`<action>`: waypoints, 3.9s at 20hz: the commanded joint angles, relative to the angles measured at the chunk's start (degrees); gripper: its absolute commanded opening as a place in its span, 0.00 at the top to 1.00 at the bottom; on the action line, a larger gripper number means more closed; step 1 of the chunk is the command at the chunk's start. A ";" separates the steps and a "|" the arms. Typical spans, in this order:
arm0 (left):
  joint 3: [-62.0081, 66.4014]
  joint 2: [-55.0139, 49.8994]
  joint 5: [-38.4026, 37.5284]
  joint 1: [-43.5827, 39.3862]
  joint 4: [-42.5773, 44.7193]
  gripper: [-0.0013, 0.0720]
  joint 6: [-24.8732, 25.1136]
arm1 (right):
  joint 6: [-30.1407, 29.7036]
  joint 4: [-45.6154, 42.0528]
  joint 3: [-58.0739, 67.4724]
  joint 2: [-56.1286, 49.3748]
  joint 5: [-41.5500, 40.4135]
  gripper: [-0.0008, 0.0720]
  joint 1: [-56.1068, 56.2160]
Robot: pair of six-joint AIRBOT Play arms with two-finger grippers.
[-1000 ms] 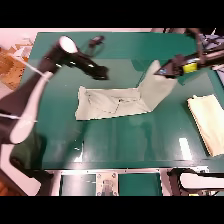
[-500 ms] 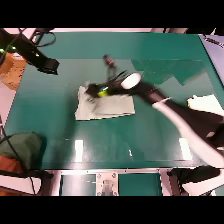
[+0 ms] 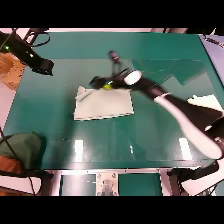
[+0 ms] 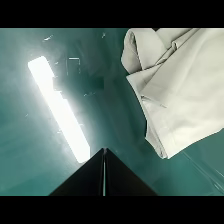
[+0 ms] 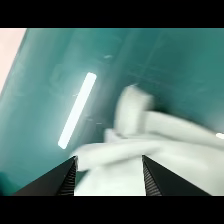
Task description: Fold the shirts.
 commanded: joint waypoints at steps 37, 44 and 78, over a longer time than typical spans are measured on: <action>0.02 0.02 -1.81 0.07 -1.07 0.95 0.00 | 6.21 4.72 19.89 7.74 44.48 0.96 -75.17; 0.02 0.00 -1.42 0.09 -2.47 0.95 0.00 | 9.99 -7.26 19.89 7.76 56.74 0.96 -90.47; -2.32 0.87 -5.92 -0.09 -6.10 0.95 -6.10 | 20.72 -26.91 1.11 15.98 56.06 0.97 -64.06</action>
